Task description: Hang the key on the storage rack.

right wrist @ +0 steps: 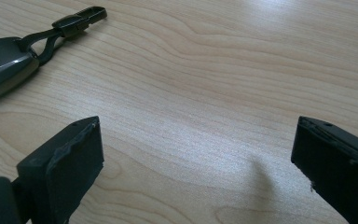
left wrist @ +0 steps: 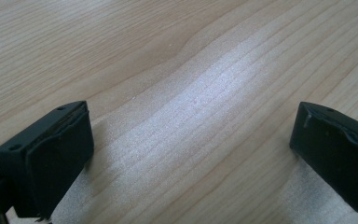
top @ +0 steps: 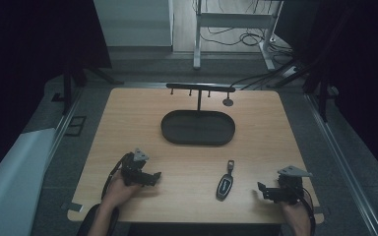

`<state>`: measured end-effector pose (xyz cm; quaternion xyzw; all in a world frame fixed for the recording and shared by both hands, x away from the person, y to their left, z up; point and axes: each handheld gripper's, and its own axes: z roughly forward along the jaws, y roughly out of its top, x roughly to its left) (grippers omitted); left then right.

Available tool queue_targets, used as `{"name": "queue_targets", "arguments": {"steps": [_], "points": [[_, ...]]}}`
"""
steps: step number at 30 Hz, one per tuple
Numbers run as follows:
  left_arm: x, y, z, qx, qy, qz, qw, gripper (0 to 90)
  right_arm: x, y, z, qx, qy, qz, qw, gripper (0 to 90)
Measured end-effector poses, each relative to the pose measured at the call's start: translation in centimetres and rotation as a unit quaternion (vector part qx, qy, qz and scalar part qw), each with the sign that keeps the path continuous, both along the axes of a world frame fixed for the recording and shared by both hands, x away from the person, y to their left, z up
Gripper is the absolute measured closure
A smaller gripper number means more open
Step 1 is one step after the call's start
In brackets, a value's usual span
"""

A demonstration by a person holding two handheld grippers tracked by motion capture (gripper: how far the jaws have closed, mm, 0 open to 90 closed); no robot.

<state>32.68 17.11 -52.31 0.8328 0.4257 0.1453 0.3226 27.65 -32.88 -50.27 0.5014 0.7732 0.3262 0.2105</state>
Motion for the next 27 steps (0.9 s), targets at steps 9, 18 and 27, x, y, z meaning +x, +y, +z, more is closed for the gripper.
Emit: {"name": "queue_targets", "arguments": {"steps": [9,18,27], "points": [[0.12,-0.09,-0.01,0.000,0.000,0.003,1.0000,0.0,0.04,-0.33,-0.17,0.011,0.003,-0.005,0.9999,1.9],[0.11,-0.13,-0.01,0.000,0.000,0.005,1.0000,0.0,0.43,-0.02,-0.45,0.006,0.013,0.000,0.9999,1.8],[0.15,-0.06,0.01,0.002,0.000,0.002,1.0000,0.0,0.33,0.24,-0.14,-0.002,0.013,0.004,0.9999,1.7]]}}
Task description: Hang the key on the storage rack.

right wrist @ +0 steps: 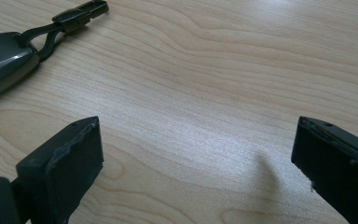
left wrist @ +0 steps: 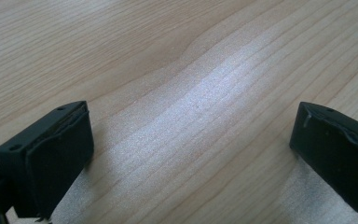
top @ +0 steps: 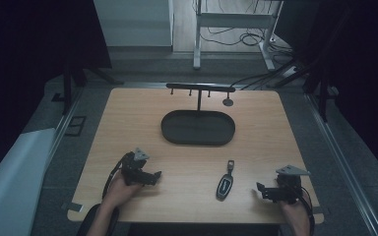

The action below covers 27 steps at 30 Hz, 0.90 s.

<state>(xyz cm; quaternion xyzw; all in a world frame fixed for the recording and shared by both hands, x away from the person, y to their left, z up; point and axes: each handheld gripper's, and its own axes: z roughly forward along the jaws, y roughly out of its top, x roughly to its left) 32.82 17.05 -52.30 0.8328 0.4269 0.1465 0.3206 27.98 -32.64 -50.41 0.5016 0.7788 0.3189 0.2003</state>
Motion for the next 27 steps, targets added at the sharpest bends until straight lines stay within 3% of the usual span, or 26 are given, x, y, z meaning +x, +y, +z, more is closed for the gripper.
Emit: {"name": "queue_targets", "arguments": {"steps": [9,16,27], "points": [[0.1,0.0,0.0,0.000,0.000,-0.002,1.0000,0.0,0.3,0.0,0.5,-0.011,0.006,-0.001,0.9999,1.2],[0.1,0.0,0.0,0.000,0.000,-0.002,1.0000,0.0,0.2,-0.3,0.8,-0.019,0.038,0.007,0.9991,0.0],[0.0,0.0,0.0,0.000,-0.001,0.000,1.0000,0.0,0.7,0.4,1.7,-0.020,0.063,0.029,0.9974,0.0]]}}
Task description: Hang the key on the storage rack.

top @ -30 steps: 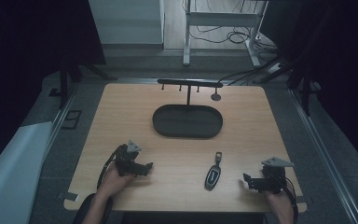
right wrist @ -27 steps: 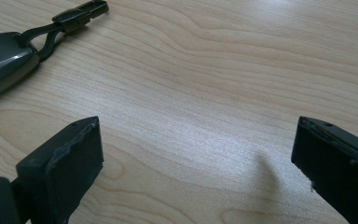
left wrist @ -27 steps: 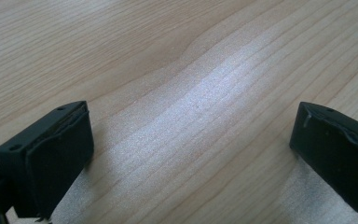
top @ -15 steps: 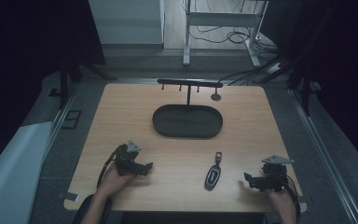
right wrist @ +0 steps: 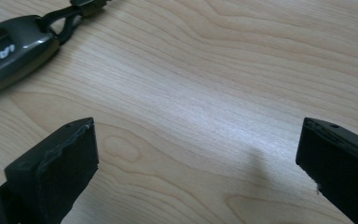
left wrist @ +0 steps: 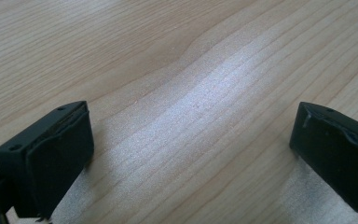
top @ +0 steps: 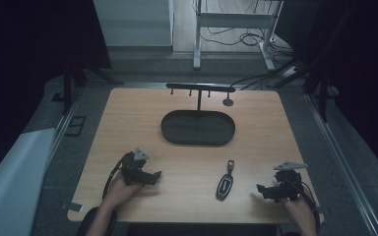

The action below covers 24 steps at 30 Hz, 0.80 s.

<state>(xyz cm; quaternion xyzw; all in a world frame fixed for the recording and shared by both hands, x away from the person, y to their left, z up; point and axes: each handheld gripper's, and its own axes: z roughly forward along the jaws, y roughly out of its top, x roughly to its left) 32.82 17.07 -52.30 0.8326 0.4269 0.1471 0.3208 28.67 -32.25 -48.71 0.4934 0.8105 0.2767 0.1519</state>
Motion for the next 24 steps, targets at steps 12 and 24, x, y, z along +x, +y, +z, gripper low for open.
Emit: {"name": "queue_targets", "arguments": {"steps": [12,24], "points": [[-0.1,0.0,0.0,-0.001,0.000,0.004,1.0000,0.0,1.0,1.3,0.9,0.000,0.021,0.023,0.9995,0.0],[-0.1,0.2,0.0,-0.002,0.000,0.018,0.9998,0.1,2.5,3.6,2.0,-0.022,0.050,0.052,0.9972,0.0]]}}
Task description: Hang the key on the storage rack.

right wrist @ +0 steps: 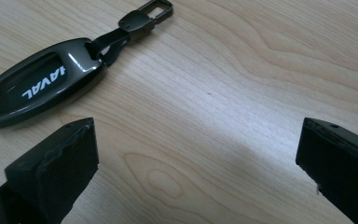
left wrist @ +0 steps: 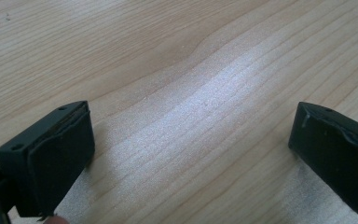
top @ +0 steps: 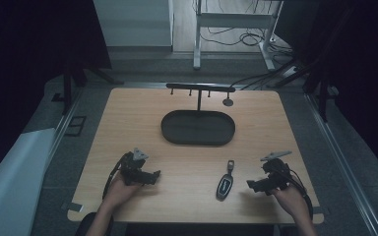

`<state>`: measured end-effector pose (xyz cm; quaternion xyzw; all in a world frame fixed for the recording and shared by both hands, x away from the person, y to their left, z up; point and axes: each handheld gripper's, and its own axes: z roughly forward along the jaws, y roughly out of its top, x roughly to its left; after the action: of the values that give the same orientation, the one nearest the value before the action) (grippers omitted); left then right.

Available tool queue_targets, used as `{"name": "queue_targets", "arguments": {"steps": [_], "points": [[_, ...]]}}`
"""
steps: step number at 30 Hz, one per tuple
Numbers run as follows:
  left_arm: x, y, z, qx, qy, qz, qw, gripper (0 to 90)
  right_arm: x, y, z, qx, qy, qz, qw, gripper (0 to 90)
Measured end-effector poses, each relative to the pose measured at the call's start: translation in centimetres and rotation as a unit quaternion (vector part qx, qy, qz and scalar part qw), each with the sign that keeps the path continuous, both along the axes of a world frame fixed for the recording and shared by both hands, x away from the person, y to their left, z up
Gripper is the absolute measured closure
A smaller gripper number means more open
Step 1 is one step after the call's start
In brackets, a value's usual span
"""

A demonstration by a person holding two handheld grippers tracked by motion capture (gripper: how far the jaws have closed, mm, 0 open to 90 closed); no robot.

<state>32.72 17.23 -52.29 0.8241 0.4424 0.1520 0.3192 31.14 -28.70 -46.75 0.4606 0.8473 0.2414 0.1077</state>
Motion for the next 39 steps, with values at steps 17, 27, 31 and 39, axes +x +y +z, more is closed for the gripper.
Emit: {"name": "queue_targets", "arguments": {"steps": [17,27,31,39], "points": [[-0.4,0.3,0.0,0.000,0.001,0.012,0.9999,0.0,2.2,2.7,0.7,-0.022,0.045,0.022,0.9985,0.0],[-0.4,0.3,0.0,0.000,0.001,0.011,0.9999,0.0,2.8,5.3,0.7,-0.038,0.069,0.037,0.9963,0.0],[-0.4,0.3,0.0,-0.001,0.000,0.012,0.9999,0.1,3.0,6.5,0.6,-0.041,0.078,0.039,0.9954,0.0],[-0.2,0.3,0.0,0.000,0.001,0.021,0.9998,0.2,3.4,8.4,0.6,-0.053,0.110,0.027,0.9922,0.0]]}}
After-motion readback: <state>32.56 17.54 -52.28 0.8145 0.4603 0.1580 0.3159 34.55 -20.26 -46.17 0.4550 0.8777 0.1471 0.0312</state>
